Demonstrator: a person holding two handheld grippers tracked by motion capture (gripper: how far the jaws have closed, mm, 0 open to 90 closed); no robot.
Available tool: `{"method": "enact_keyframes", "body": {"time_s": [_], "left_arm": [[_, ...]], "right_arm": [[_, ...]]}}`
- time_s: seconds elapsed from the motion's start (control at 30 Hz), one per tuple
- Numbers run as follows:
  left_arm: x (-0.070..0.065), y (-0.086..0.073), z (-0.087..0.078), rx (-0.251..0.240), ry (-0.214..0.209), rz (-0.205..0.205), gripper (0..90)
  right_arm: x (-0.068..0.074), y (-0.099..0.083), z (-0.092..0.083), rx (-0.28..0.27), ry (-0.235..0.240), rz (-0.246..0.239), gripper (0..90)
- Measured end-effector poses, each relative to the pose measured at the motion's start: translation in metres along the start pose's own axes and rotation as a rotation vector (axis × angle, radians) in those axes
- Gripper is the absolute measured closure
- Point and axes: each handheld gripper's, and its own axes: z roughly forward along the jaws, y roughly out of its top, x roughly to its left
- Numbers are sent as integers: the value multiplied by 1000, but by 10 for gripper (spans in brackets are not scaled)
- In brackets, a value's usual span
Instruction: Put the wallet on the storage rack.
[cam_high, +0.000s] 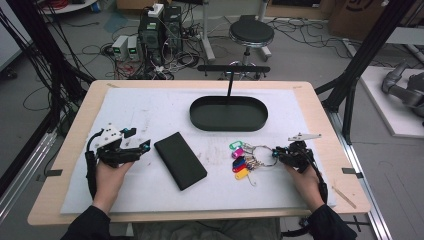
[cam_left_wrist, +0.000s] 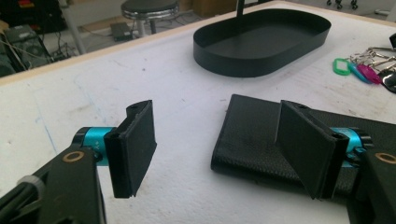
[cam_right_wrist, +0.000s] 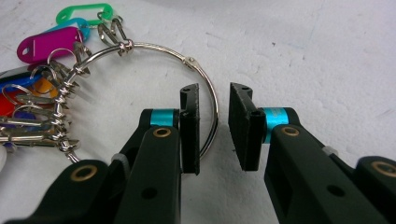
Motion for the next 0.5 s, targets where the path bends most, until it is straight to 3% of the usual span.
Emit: {"method": "enact_keyframes", "body": {"time_s": [0.23, 0.5], "left_arm": [[1, -5, 13, 82, -33, -15, 341], [12, -10, 30, 133, -67, -44, 437]], "right_arm": [[0, 1, -6, -44, -20, -13, 713], [2, 2, -11, -78, -30, -31, 682]]}}
